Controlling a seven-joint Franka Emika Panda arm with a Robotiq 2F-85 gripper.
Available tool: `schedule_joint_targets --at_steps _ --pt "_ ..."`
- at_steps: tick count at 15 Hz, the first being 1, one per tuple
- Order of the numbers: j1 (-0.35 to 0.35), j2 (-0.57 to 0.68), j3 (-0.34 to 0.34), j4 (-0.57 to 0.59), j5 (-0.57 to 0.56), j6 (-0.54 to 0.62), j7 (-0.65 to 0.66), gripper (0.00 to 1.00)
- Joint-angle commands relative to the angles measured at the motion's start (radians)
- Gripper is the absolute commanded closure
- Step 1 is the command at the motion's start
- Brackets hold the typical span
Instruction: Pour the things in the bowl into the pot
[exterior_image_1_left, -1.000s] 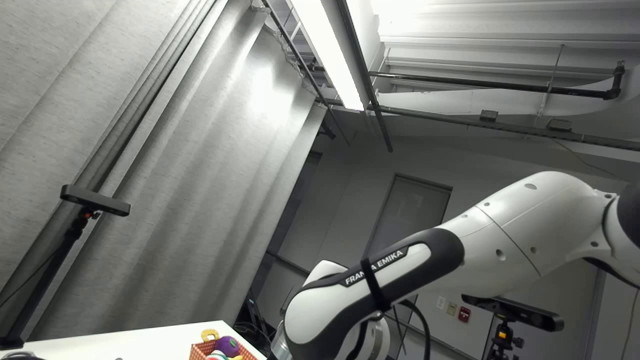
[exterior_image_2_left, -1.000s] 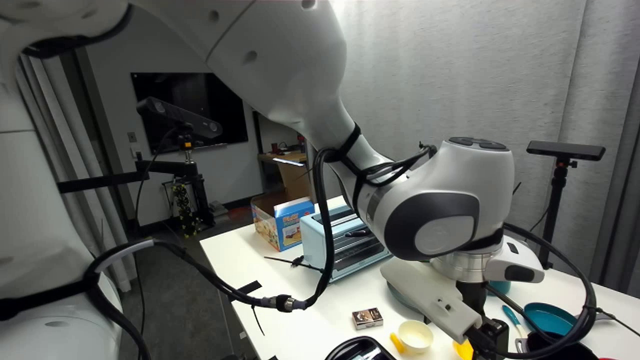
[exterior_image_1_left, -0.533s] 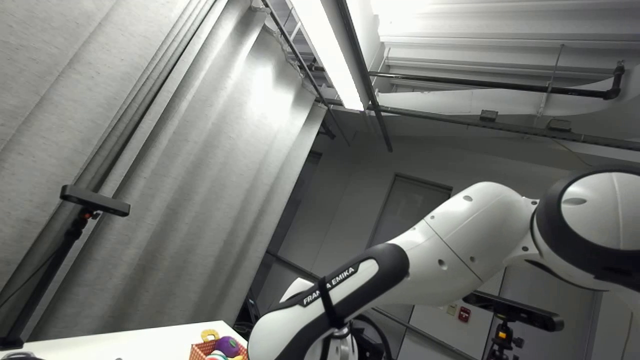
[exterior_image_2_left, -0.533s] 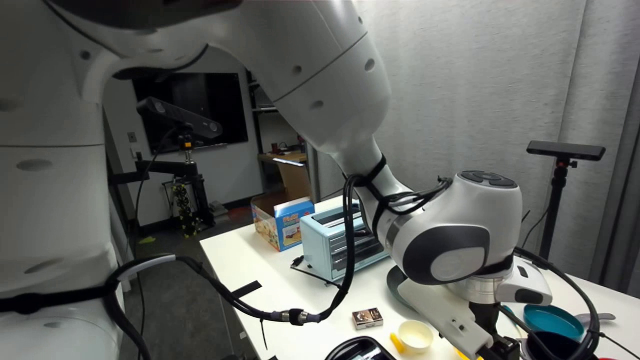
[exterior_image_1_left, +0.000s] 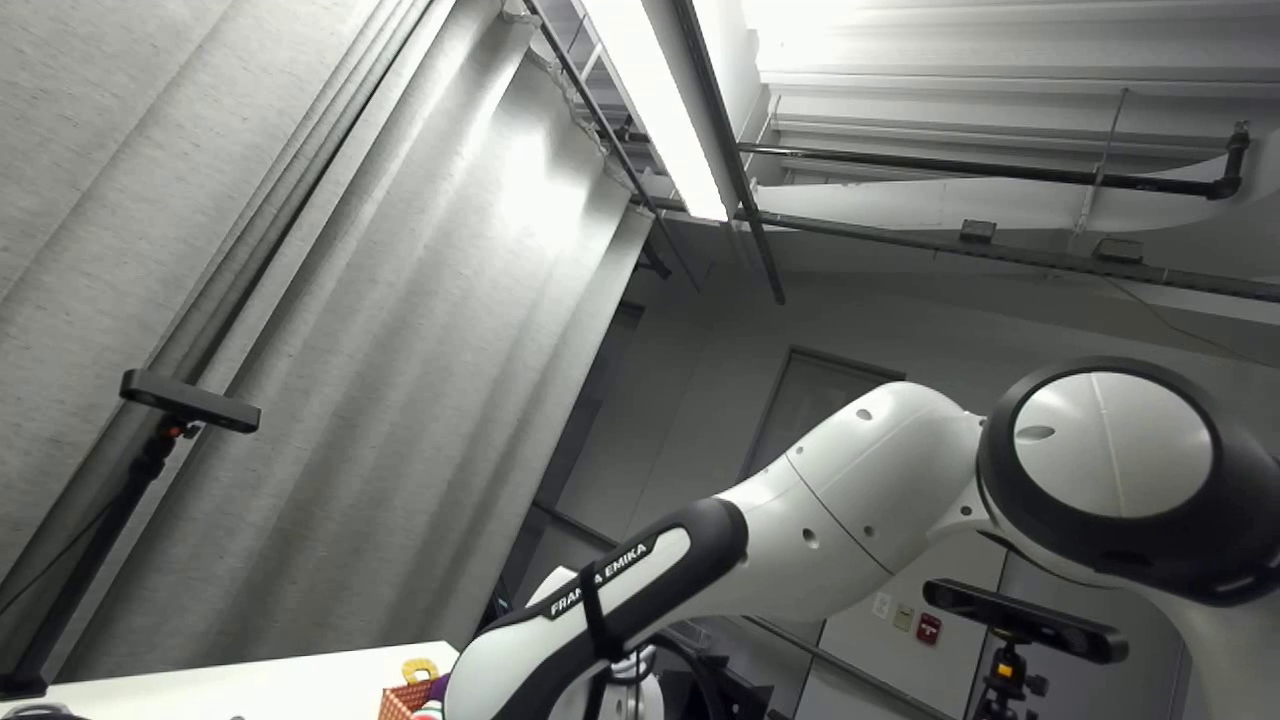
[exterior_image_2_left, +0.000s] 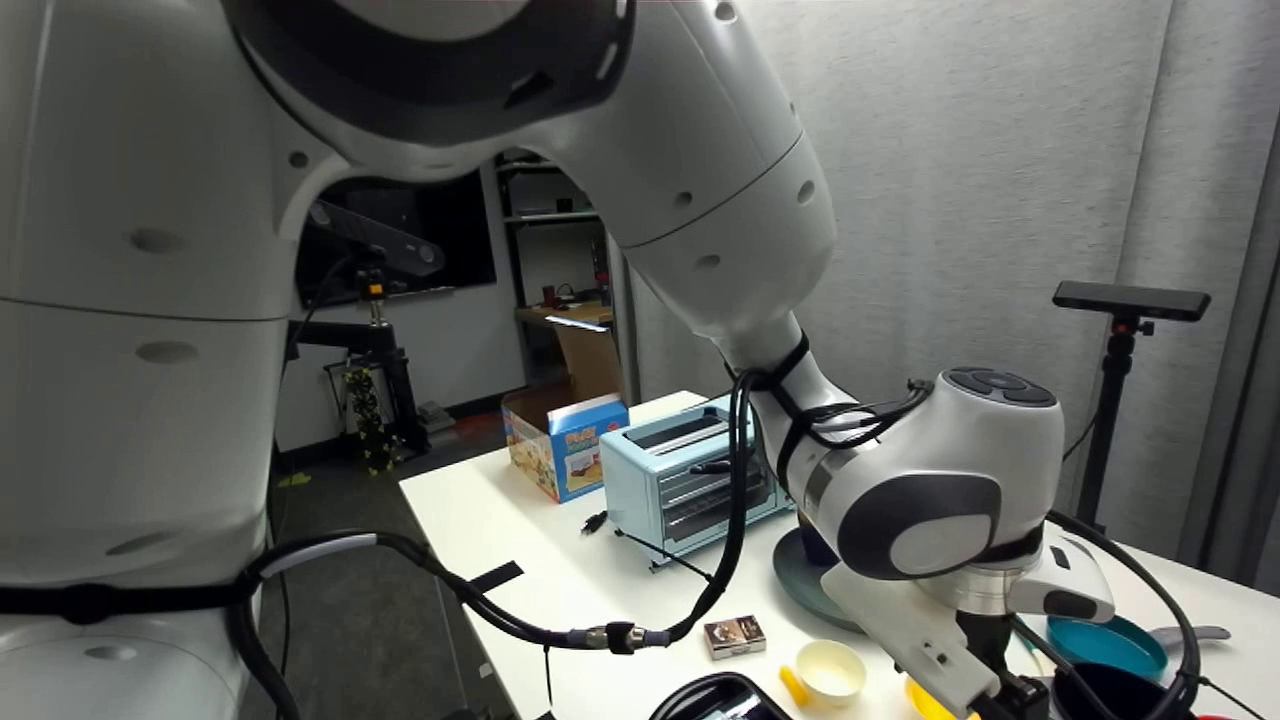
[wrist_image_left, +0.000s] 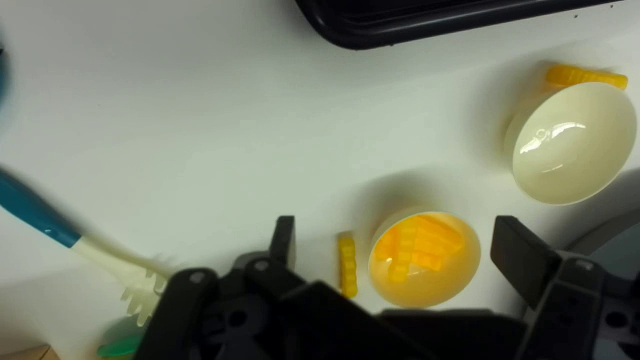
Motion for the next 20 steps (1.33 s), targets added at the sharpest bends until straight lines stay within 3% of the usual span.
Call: schedule_joint_targets --at_steps 1,7,13,20 --pt "-0.021 0.000 0.020 -0.001 -0.017 -0.001 0.013 0.00" --pt "-0.023 0.008 0.018 0.002 -0.020 0.005 0.017 0.00" --pt "-0.023 0.087 -0.008 0.054 -0.065 0.077 0.053 0.00" --pt "-0.046 0.188 0.010 0.133 -0.050 0.116 0.078 0.00"
